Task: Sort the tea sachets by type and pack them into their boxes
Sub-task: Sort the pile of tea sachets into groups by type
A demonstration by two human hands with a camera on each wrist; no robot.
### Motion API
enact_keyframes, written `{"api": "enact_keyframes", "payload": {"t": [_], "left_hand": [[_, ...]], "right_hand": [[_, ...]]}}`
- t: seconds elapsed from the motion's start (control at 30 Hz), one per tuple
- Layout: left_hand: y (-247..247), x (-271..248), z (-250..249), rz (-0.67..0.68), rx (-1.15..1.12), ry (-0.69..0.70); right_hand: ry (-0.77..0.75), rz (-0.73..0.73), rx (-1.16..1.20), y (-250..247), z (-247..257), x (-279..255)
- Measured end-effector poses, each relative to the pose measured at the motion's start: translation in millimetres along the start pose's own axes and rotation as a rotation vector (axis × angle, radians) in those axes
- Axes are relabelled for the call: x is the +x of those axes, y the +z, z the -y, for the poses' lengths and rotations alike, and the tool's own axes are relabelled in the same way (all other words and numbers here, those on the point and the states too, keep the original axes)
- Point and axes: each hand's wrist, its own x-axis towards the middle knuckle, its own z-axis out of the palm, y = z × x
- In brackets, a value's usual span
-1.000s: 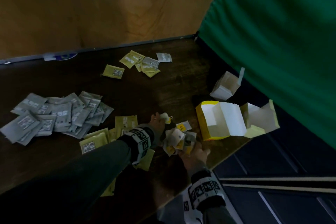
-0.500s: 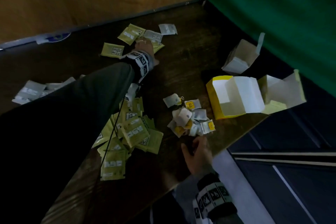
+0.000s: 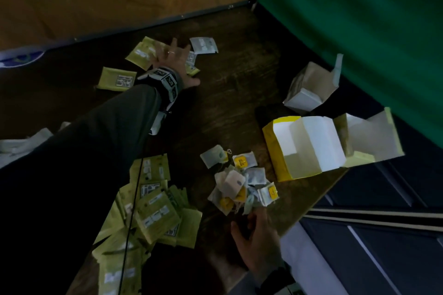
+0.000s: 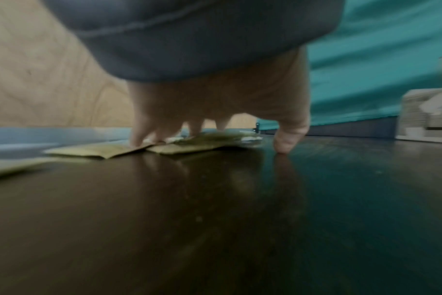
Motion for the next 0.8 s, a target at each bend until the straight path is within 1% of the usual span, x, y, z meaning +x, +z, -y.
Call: {"api": "enact_keyframes", "payload": {"t": [0.1,0.23,0.37,0.43,0.5,0.53,0.6,0.67,0.73,0.8], "left_hand": [[3,12,-1,0.053,0.06,-0.031],[-3,6,-12,-0.003,0.189,-0.004],[-28,-9,-10,0.03,0.156,0.041],[-32,-21,-6,0.034,0.108,-0.007],[-29,-39,-3,0.0,-0.013,-0.093],[-27,-51,-2,-0.044,-0.127,-0.131],[-24,-74,2,-0.122,-0.341,-0.143],[-24,-98,4,-0.081,-0.526,-0.08],[-32,-127,-2,0.005,-0.728,-0.005],[-39,-159,-13,0.099,-0.876,0.053]], "right_hand": [[-0.004,0.021,-0.021,2,-1,4],[-0.002,0.08,-0.013,-5,-3,2],[0.017,0.145,0.054,-7,-5,7],[0.019,0.148,0.094,-6,-6,5],[0.018,0.113,0.136,-10,-6,4],[0.019,0.078,0.165,-14,-5,5],[0.021,0.023,0.208,-28,3,11],[-0.012,-0.03,0.252,-43,18,20],[-0.055,-0.071,0.281,-60,39,34],[-0.089,-0.078,0.363,-76,64,51]]}}
